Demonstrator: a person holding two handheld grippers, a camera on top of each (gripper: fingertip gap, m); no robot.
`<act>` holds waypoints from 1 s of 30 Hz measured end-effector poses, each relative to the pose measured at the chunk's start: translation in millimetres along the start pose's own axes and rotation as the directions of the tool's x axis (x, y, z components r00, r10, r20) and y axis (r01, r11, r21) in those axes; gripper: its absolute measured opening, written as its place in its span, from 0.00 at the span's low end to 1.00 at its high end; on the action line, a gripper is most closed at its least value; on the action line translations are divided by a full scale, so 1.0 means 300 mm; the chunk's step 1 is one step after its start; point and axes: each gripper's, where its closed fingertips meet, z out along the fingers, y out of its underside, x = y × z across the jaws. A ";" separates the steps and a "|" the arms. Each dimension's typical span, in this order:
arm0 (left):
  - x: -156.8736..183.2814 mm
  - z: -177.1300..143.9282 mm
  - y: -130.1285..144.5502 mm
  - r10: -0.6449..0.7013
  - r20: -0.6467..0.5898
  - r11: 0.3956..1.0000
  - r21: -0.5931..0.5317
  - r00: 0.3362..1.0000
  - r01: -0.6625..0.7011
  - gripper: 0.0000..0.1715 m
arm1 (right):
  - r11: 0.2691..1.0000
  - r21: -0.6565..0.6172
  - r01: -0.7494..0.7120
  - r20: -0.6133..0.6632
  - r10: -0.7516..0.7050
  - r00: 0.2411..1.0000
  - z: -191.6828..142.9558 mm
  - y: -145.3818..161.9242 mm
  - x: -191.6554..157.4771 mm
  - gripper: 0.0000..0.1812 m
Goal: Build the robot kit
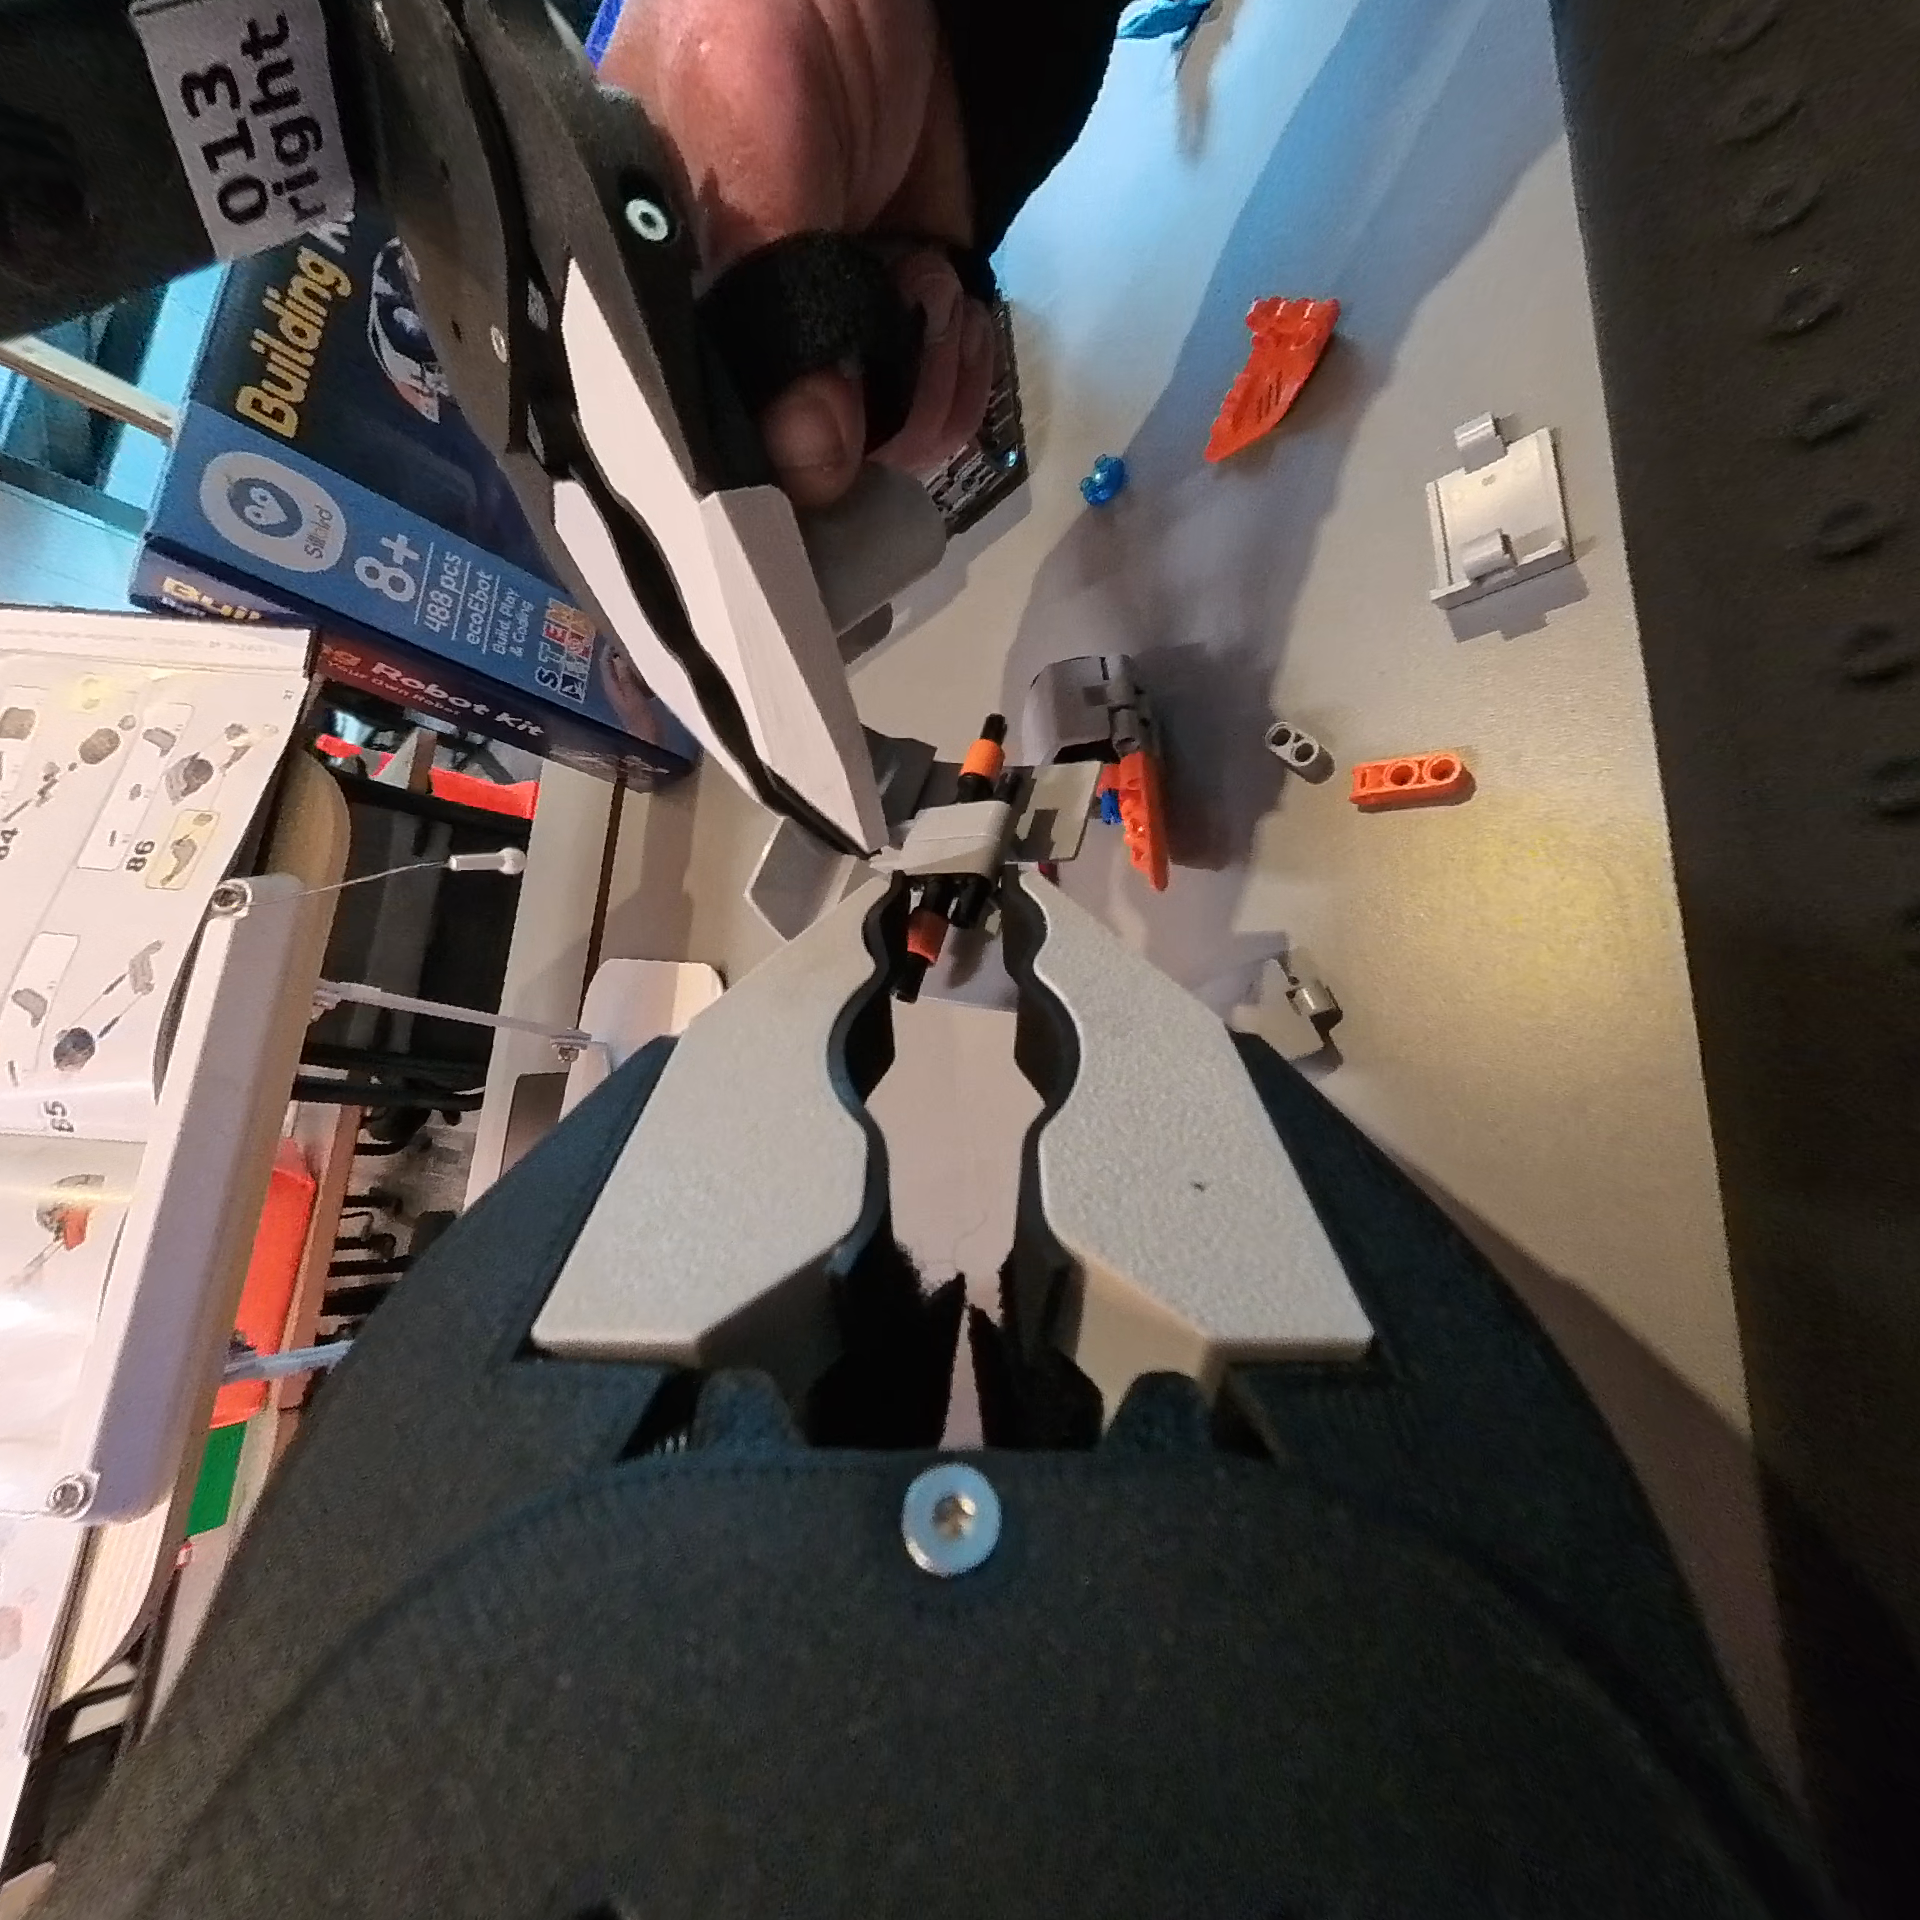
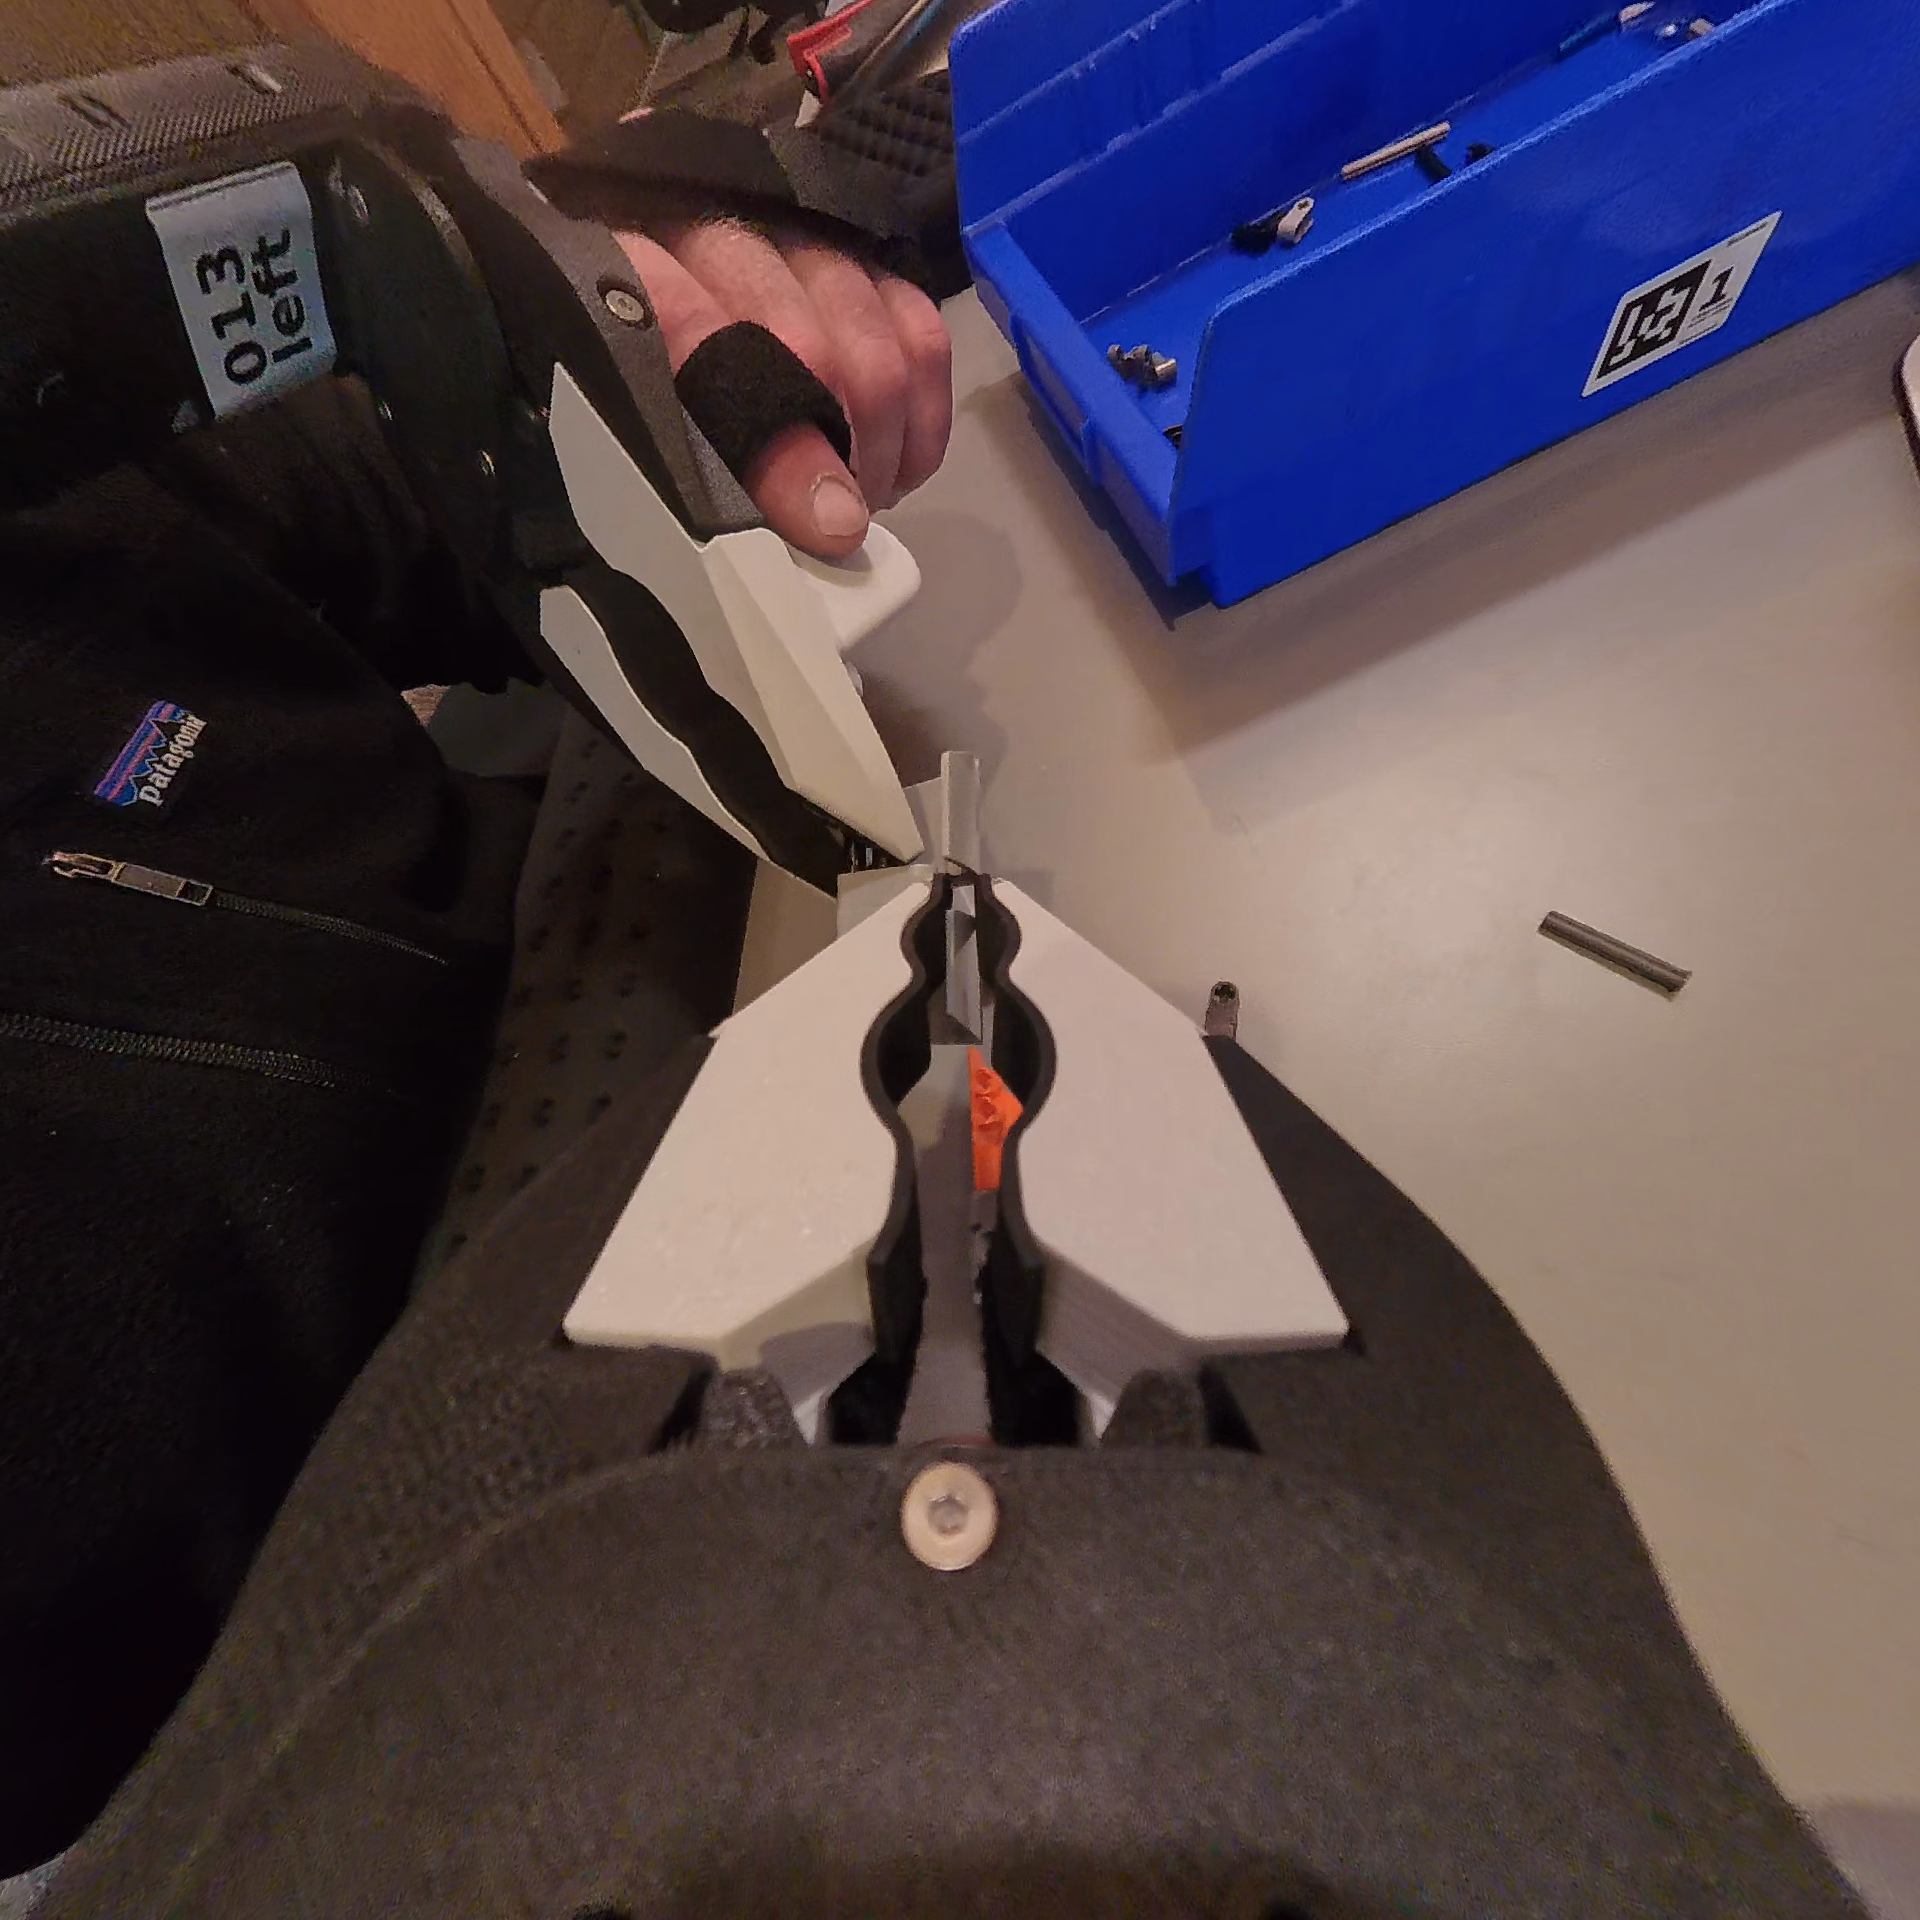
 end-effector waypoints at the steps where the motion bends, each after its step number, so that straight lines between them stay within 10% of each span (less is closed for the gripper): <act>1: -0.001 0.002 0.000 0.002 0.007 1.000 -0.002 1.000 -0.002 0.08 | 1.000 0.003 -0.005 0.001 0.005 1.000 -0.001 0.000 0.001 0.01; 30: -0.022 -0.003 0.060 -0.127 0.108 0.990 -0.051 0.986 0.133 0.06 | 0.993 0.110 -0.037 -0.170 0.055 0.984 -0.094 -0.040 0.102 0.19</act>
